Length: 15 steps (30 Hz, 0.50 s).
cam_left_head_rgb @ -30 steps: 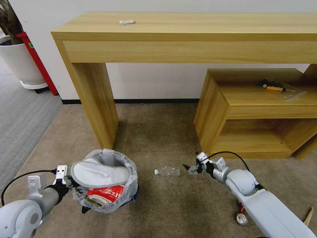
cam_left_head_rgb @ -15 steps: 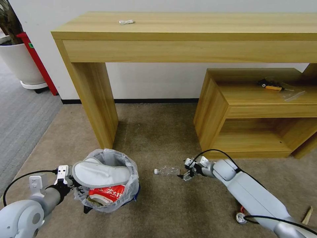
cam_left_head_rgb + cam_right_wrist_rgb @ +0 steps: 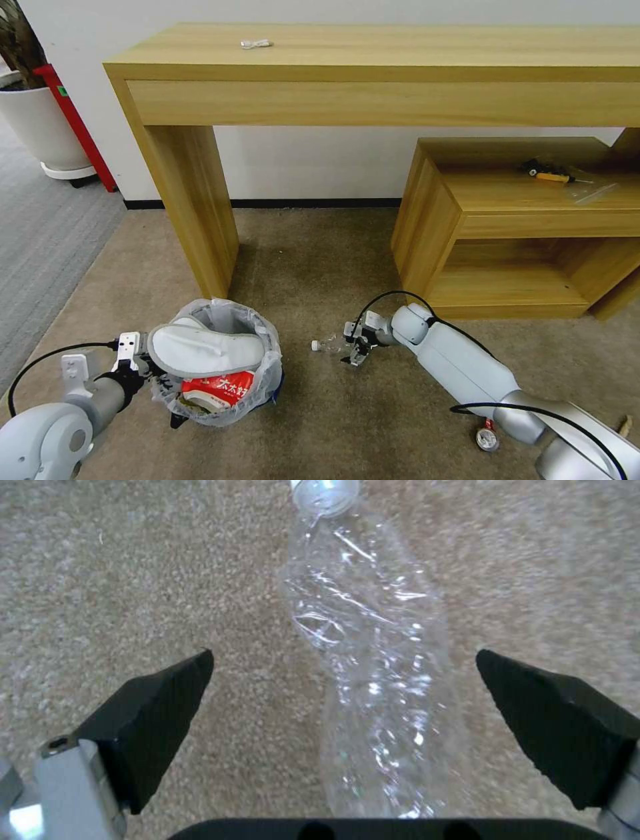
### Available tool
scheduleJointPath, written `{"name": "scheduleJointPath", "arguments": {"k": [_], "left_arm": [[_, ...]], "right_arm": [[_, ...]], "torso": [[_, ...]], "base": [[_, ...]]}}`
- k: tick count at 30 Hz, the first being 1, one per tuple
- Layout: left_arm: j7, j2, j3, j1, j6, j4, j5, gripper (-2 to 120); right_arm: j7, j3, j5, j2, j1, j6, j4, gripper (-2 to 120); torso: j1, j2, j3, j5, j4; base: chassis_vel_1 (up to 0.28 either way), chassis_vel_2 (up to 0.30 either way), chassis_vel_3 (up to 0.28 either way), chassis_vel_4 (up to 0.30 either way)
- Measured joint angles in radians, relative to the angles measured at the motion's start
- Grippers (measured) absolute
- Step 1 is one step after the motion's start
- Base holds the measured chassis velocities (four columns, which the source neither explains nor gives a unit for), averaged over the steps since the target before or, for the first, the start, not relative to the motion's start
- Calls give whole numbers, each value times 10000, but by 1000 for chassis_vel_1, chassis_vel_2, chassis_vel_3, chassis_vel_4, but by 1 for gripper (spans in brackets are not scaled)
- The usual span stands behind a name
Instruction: Pick up the trash bin and place the garbage on the floor into it.
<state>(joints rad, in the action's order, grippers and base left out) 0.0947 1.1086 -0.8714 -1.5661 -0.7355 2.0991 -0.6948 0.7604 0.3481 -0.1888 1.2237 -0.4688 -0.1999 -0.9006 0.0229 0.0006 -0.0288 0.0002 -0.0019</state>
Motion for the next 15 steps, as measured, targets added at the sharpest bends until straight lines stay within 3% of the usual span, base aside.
{"name": "scheduleJointPath", "arguments": {"k": [6, 15], "left_arm": [[-1, 25, 48, 26, 0, 0, 40, 0], [-1, 9, 55, 56, 0, -23, 49, 0]], "right_arm": [[-61, -56, -368, 535, 198, 7, 805, 100], [-290, -160, -353, 756, 330, 135, 1449, 100]], "torso": [[0, 0, 0, 0, 0], [0, 0, 0, 0, 0]], "base": [[0, 0, 0, 0], [0, 0, 0, 0]]}}
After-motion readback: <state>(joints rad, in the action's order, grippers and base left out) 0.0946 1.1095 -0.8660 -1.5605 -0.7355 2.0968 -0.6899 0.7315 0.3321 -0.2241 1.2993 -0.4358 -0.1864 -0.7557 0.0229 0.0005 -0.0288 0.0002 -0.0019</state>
